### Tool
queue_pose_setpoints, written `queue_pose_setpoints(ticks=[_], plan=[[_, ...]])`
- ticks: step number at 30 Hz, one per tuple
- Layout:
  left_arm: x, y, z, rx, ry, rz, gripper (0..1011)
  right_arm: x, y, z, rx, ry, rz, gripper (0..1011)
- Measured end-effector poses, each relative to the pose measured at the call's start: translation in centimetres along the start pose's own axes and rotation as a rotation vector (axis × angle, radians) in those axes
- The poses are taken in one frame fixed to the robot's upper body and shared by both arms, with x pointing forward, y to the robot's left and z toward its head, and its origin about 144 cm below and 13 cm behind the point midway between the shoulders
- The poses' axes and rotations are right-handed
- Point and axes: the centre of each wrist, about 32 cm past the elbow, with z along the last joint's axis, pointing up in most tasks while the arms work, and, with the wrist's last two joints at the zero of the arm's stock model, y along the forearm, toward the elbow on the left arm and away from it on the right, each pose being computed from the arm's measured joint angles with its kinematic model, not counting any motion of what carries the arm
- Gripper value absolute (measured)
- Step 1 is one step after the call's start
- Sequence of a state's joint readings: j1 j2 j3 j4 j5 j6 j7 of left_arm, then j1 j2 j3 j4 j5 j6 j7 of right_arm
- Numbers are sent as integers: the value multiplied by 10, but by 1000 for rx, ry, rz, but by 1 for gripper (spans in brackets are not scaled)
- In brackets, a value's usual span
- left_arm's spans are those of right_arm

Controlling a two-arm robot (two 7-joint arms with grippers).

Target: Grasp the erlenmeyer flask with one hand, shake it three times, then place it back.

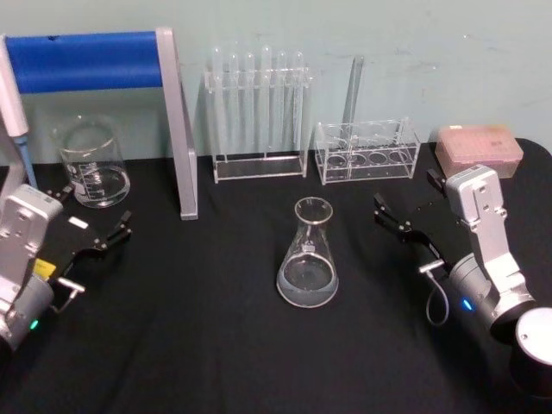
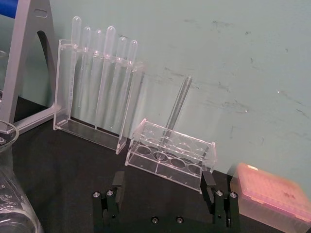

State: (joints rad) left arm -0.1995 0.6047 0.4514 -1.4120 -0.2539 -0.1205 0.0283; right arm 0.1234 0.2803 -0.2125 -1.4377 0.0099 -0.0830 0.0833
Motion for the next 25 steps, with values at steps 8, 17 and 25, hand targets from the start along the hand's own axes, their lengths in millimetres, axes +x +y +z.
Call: queue_pose_setpoints(ticks=[8, 17, 25], plan=[[0, 0, 0, 0, 0, 0, 1001, 0, 0, 0, 0, 0, 0, 1000], [0, 0, 0, 0, 0, 0, 1001, 0, 0, 0, 0, 0, 0, 1000], [0, 0, 0, 0, 0, 0, 1001, 0, 0, 0, 0, 0, 0, 1000]])
